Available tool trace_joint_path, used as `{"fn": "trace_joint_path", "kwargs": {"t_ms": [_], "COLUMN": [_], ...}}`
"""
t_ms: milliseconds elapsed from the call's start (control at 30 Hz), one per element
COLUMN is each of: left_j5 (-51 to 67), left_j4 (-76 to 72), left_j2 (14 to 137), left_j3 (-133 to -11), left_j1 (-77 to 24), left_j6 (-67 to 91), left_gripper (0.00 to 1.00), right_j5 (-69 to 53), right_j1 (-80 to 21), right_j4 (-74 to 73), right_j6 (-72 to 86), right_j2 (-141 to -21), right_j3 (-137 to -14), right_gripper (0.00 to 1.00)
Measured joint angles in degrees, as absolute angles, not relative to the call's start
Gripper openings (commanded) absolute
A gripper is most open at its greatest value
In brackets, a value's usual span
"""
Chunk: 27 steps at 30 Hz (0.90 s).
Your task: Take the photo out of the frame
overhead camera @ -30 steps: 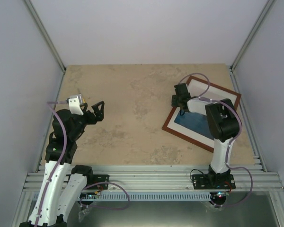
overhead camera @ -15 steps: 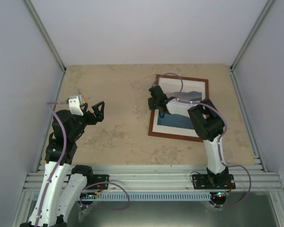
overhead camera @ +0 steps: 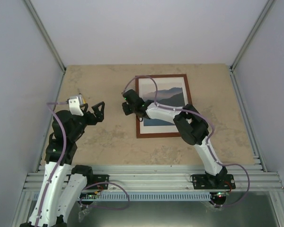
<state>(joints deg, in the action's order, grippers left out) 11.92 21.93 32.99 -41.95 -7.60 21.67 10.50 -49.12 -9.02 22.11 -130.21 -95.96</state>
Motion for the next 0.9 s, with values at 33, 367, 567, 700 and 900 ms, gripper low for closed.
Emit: {"fn": "trace_joint_path", "kwargs": {"t_ms": [33,367,567,700,900], "left_j5": [11.94,17.78,17.32,14.85,10.31], "left_j4": [21.93,19.25,14.33,9.47,2.79], "left_j2": [33.19,44.60,48.14,54.00,65.80], "left_j3": [-41.95,-40.88,-34.52,-32.80,-32.29], "left_j1": [-7.60,-8.32,-17.10,-21.63,-27.35], "left_j6": [21.96,29.28,35.59,38.57,40.82], "left_gripper": [0.99,0.99,0.99,0.99,0.98], "right_j5": [10.20,9.37,6.52,3.75,-2.83], "right_j1": [-49.56,-43.07,-29.21,-20.73,-10.81], "right_j4": [-9.06,-6.70,-2.52,-2.04,-0.67], "right_j6": [22.06,20.80,19.46,18.57,17.87], "right_j2": [-130.02,-108.99,-91.44,-85.82,-83.77], "right_j3": [-95.98,-71.35,-53.87,-46.78,-40.93], "right_gripper": [0.40,0.51,0.53,0.54,0.54]}}
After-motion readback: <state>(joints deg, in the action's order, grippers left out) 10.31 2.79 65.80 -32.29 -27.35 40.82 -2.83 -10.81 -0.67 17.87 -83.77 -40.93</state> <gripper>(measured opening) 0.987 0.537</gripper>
